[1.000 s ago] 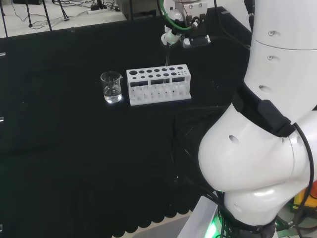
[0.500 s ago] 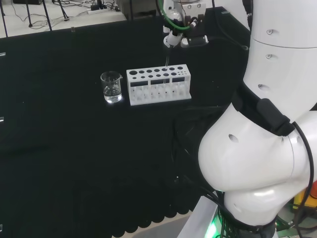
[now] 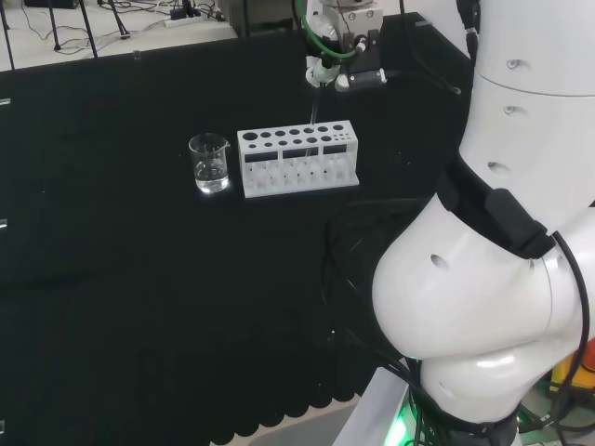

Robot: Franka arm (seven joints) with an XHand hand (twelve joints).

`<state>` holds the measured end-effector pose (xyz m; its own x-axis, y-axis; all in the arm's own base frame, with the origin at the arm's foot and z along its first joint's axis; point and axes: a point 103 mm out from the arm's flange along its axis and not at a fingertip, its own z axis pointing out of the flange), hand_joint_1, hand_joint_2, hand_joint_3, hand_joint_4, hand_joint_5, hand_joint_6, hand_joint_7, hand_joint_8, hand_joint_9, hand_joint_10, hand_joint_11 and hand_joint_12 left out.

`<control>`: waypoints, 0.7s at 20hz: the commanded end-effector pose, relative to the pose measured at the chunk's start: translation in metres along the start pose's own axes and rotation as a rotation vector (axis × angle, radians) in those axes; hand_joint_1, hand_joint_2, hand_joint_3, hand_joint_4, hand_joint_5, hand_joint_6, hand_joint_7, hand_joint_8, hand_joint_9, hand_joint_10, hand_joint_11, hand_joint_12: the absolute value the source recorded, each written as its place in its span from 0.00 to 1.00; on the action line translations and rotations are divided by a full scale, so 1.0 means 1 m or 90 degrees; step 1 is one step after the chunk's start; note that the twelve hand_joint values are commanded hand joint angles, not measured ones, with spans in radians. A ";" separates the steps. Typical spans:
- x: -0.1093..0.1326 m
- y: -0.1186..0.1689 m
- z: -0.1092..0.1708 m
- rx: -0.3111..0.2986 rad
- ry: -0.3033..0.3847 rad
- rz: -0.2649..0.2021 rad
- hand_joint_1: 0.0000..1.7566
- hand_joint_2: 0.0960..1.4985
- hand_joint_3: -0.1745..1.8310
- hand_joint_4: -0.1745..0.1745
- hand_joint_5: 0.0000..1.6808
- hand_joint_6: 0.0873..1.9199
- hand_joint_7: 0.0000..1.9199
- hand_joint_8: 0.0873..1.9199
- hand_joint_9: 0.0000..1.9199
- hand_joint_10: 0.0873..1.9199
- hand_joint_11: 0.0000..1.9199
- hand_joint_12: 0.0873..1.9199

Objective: Take the glass rod from the white test tube rack.

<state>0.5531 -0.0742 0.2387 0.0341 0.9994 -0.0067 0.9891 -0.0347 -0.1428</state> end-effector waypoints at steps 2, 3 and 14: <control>0.001 -0.004 -0.028 -0.092 0.007 -0.012 0.78 0.62 0.23 0.00 0.52 0.42 0.51 0.57 0.58 0.65 0.78 0.33; 0.003 -0.006 -0.034 -0.094 0.006 -0.012 0.79 0.68 0.16 0.00 0.50 0.43 0.49 0.58 0.55 0.67 0.78 0.33; 0.018 -0.051 -0.092 -0.044 -0.038 -0.006 0.79 0.75 0.09 0.00 0.48 0.42 0.46 0.59 0.50 0.71 0.79 0.34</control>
<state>0.5378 -0.0643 0.3056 0.0152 0.9995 -0.0269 0.9993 -0.0161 -0.0327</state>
